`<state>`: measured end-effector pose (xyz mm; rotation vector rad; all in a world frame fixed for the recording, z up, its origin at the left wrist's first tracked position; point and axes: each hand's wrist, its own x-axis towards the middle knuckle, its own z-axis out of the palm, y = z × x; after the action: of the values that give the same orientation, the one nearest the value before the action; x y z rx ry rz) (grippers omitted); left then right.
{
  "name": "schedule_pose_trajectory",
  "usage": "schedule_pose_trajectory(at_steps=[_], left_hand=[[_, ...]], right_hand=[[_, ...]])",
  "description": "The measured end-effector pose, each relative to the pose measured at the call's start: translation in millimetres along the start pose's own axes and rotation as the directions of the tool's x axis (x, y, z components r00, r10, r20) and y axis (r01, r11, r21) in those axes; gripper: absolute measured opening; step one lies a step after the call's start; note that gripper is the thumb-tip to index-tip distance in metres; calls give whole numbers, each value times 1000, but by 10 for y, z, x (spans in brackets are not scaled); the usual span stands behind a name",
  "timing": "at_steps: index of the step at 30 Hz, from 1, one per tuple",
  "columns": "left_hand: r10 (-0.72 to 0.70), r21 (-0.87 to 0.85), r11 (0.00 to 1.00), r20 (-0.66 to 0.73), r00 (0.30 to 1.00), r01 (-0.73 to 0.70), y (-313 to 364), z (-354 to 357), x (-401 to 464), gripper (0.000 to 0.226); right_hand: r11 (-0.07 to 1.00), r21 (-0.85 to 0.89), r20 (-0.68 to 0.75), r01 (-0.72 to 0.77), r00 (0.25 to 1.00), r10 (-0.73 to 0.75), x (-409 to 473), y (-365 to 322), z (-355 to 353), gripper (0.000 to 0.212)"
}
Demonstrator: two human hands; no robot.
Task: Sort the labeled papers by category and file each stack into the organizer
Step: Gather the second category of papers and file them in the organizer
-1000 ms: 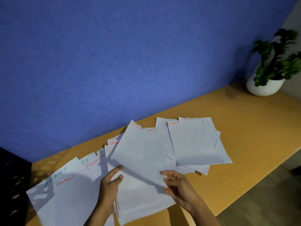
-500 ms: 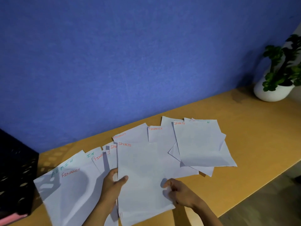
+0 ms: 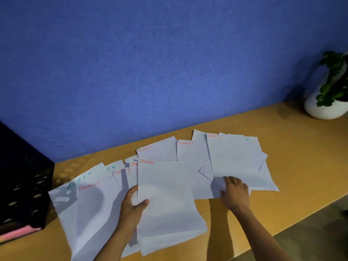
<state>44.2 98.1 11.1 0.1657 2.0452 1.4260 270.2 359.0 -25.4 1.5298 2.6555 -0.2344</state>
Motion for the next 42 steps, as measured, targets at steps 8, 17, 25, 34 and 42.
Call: schedule_pose_trajectory(at_steps=[8,17,25,34,42], left_hand=[[31,33,999,-4,1000,-31,18,-30,-43,53],[85,23,996,0,996,-85,36,-45,-63,78],[47,5,999,64,997,-48,5,-15,-43,29],[102,162,981,26,994,-105,-48,13,-120,57],[315,128,939,53,948,-319,20,-228,-205,99]], right_hand=[[998,1,-160,-64,985,63,59,-58,3,26],[821,377,-383,430,879,-284,-229,-692,-423,21],[470,594,-354,653,736,-577,-984,-1389,-261,17],[423,726,-126,542,710,-693,-1261,-1569,-102,12],[560,772,-224,301,953,-205,-1095,-1332,-147,37]])
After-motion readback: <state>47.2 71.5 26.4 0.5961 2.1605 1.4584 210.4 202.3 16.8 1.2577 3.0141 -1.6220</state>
